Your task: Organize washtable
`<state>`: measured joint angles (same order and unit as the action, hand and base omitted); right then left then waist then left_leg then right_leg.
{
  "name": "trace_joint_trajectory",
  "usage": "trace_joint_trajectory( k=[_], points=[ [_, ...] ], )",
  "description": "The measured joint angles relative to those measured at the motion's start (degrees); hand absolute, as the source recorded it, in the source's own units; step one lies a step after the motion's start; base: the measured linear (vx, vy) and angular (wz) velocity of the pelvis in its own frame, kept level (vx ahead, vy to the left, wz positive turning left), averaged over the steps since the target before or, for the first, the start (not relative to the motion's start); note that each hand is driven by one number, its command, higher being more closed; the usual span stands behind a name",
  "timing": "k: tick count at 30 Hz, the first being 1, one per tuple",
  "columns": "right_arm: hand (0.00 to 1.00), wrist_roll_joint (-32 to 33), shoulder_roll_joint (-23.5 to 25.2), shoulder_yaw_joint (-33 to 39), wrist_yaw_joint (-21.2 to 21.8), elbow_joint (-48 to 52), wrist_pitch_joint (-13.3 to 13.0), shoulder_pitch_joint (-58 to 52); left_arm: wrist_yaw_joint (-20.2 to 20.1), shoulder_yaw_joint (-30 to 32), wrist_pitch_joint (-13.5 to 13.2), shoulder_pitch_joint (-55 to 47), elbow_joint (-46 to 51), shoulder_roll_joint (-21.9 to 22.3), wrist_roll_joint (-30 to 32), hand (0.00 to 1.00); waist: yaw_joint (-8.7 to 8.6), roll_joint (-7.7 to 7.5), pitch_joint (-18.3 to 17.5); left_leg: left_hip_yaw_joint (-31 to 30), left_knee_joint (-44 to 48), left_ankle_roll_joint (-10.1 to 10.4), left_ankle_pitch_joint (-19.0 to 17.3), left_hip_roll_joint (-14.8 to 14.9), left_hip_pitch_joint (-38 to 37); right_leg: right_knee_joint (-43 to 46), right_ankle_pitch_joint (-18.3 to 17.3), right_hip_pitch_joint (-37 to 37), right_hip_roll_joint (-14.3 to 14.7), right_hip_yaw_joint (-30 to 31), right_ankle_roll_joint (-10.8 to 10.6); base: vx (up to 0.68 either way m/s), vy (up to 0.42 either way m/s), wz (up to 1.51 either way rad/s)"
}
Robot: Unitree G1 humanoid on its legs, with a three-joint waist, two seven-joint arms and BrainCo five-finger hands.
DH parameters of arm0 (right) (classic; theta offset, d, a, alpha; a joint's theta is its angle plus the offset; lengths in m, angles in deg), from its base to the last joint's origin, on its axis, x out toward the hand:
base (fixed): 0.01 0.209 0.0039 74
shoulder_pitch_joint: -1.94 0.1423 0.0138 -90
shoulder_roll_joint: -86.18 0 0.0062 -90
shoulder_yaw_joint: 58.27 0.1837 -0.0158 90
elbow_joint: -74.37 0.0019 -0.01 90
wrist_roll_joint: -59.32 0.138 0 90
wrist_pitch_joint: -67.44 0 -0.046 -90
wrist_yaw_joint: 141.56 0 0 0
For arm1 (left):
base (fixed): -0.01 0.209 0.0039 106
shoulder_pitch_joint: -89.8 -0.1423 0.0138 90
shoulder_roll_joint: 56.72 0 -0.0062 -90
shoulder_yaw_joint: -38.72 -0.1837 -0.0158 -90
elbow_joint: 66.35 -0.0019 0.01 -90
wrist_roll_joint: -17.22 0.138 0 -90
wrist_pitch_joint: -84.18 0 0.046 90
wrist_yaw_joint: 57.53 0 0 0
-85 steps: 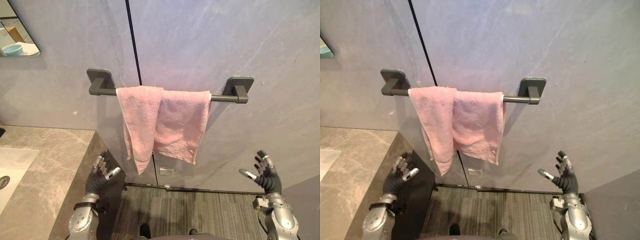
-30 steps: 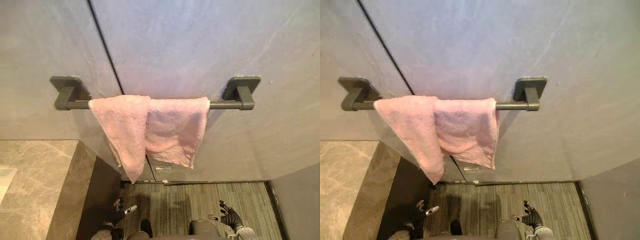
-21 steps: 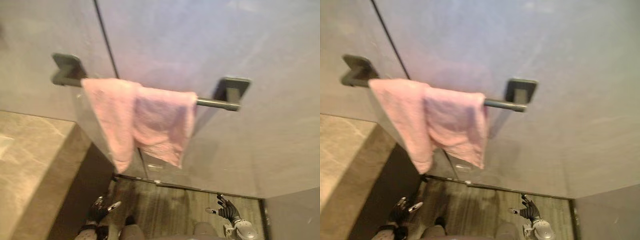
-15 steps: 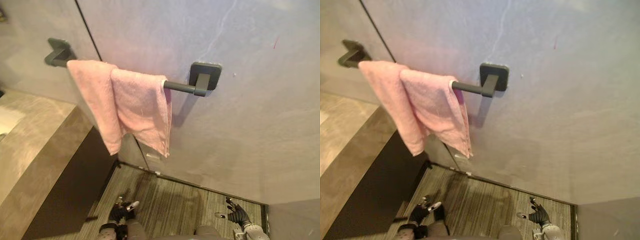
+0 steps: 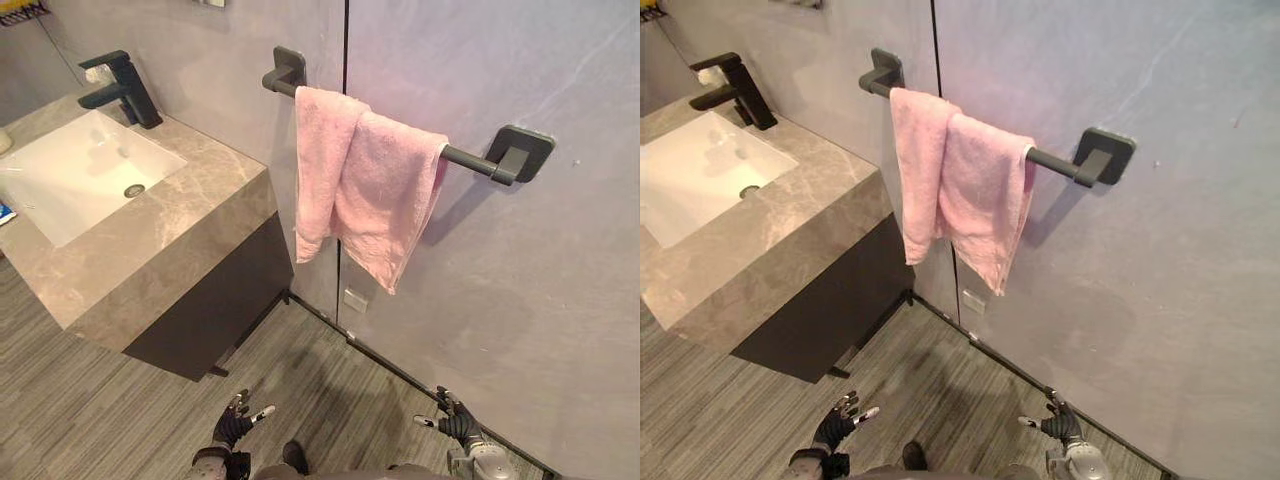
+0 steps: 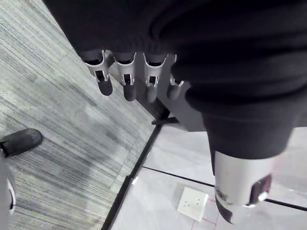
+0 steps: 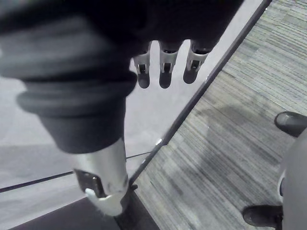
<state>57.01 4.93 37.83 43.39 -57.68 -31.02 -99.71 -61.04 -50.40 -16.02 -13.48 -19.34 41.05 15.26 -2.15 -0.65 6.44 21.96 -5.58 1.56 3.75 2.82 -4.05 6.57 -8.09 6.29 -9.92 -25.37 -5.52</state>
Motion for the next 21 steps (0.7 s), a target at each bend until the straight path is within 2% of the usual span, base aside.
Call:
trace_joint_trajectory(
  k=[9, 10, 16, 21],
  points=[
    [0.00, -0.6, 0.1, 0.1, -0.1, -6.0, 0.1, 0.8, 0.0, 2.1, 0.0, -1.0, -3.8, 0.4, 0.5, 0.00, -0.04, 0.11, -0.1, -4.2, -0.4, 0.5, 1.4, 0.5, -0.4, -0.1, -0.5, 2.7, 1.1, -3.6, 0.7, -0.04, -0.052, 0.20],
    [0.00, -0.7, 1.2, 0.2, -1.1, -8.4, 0.1, 2.8, 0.0, 4.5, 0.0, -1.4, -5.0, 0.8, 0.5, 0.00, 0.09, -0.97, 0.4, -5.8, -0.4, 0.6, 1.5, 0.9, 0.2, -0.8, -0.7, 3.5, 1.9, -4.2, 1.2, 0.00, 0.000, 0.00],
    [0.00, -0.7, 1.2, 0.2, -1.1, -8.4, 0.1, 2.7, 0.0, 4.5, 0.0, -1.3, -5.0, 0.8, 0.5, 0.00, 0.00, -0.99, 0.4, -5.5, -0.4, 0.7, 1.5, 1.0, 0.1, -0.8, -0.7, 3.5, 1.9, -4.0, 1.2, 0.00, 0.000, -0.02],
    [0.00, -0.5, 1.1, 3.5, -1.8, -11.5, 0.3, 2.5, 0.3, 4.5, 0.3, 0.4, -7.2, 0.6, 0.5, 0.00, -0.17, -1.22, 0.6, -4.3, -0.5, 0.9, 1.3, 1.2, -0.6, -0.8, -0.7, 3.5, 2.0, -2.8, 1.2, 0.00, -0.003, -0.10]
  ],
)
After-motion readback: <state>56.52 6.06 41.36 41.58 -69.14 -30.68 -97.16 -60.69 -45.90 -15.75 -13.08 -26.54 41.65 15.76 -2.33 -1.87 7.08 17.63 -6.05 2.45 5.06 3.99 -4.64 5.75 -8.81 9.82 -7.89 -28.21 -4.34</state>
